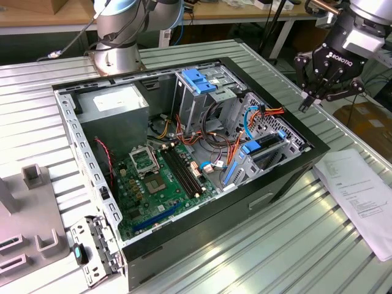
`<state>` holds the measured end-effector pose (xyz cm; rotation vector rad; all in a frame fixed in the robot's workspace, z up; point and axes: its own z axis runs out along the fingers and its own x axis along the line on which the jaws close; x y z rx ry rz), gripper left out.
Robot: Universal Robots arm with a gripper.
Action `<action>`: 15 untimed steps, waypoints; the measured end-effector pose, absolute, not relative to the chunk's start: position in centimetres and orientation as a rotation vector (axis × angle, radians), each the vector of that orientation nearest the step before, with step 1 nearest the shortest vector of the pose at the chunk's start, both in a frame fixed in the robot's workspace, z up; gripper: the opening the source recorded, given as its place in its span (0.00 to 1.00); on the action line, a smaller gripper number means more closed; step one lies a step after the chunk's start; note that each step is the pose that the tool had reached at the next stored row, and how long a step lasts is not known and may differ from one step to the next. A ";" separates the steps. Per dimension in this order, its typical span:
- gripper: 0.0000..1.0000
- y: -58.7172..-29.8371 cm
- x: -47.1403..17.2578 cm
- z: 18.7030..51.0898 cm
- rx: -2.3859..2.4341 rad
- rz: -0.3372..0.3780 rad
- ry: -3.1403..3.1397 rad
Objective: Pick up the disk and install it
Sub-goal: 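Insert the first disk wire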
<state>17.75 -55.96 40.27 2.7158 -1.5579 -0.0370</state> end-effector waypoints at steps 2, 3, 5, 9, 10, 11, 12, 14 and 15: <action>0.11 -56.0 17.7 40.2 2.732 -0.033 -1.530; 0.11 -56.0 17.7 40.1 2.739 -0.032 -1.517; 0.11 -55.9 17.7 40.0 2.756 -0.028 -1.488; 0.11 -54.4 17.7 39.4 2.779 -0.010 -1.447; 0.11 -54.1 17.8 39.3 2.787 -0.004 -1.433; 0.11 -53.8 17.8 39.1 2.794 0.001 -1.419; 0.11 -53.7 17.8 39.1 2.800 0.004 -1.408; 0.11 -53.5 17.7 38.9 2.816 0.009 -1.377; 0.11 -53.4 17.7 38.7 2.828 0.012 -1.353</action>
